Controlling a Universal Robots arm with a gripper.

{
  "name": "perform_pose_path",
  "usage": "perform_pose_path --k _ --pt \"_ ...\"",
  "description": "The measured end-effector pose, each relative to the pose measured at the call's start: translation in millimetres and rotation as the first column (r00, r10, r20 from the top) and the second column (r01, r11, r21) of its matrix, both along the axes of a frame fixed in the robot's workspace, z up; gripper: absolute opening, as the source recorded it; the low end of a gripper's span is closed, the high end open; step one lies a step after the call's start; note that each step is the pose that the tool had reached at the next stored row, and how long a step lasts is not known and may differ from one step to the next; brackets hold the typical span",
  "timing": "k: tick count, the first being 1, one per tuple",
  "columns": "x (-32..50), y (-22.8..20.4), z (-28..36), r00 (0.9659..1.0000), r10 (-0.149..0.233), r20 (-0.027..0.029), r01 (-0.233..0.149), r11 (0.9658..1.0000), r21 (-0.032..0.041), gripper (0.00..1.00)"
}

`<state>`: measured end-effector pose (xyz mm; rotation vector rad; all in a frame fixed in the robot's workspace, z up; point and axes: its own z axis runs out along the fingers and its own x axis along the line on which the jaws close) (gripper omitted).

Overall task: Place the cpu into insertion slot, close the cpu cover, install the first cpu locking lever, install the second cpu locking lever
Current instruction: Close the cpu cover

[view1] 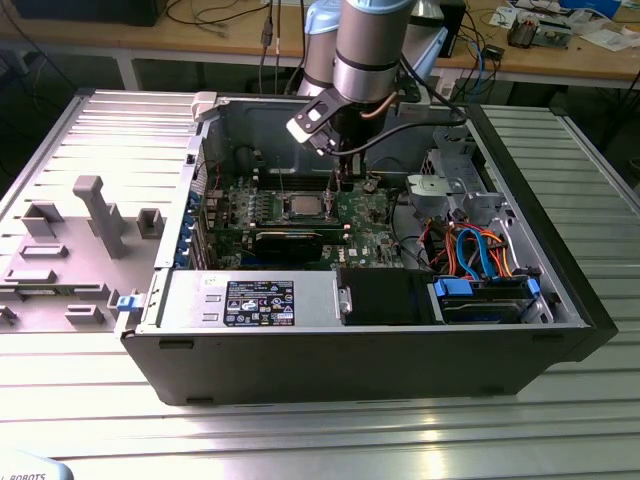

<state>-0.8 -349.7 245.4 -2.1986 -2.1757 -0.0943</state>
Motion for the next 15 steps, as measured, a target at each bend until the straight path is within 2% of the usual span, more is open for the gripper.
perform_pose_path --k 15 --pt "-10.3 0.0 -0.9 1.0000 0.000 0.0000 0.000 1.0000 0.0001 0.11"
